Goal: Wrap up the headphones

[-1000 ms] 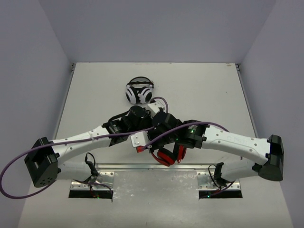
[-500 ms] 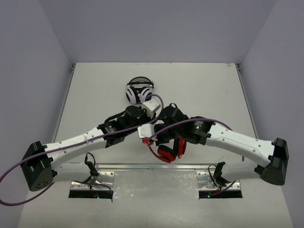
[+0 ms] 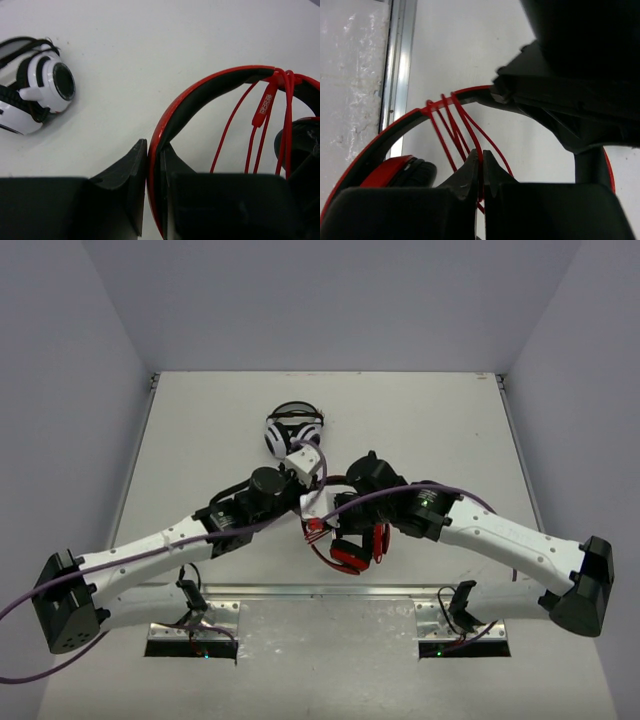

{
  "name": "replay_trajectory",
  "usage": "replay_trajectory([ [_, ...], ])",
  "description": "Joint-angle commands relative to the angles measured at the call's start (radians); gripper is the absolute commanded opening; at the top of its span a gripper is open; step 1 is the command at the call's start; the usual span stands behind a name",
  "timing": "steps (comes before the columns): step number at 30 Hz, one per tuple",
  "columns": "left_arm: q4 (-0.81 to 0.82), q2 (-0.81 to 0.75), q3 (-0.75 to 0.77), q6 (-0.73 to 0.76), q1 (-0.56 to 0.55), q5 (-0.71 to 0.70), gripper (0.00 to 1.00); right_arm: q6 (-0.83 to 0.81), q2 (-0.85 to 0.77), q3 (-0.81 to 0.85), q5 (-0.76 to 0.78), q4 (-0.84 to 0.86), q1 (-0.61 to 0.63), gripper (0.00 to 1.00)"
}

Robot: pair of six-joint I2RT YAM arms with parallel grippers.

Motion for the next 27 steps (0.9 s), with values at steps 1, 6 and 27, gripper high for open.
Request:
replay_trajectory([
  [1,0.119,-0.065,0.0,0.012,-0.016,-0.032,0.01,0.084,0.018,0.026,0.065,0.037,-0.068,0.02],
  [6,0.14,-0.071,-0.012,0.017,-0.018,-0.063,0.0,0.114,0.033,0.046,0.066,0.051,-0.103,0.02],
  [27,0.051,0.045,0.052,-0.005,-0.021,-0.129,0.0,0.209,0.071,0.071,-0.067,0.124,-0.176,0.13],
])
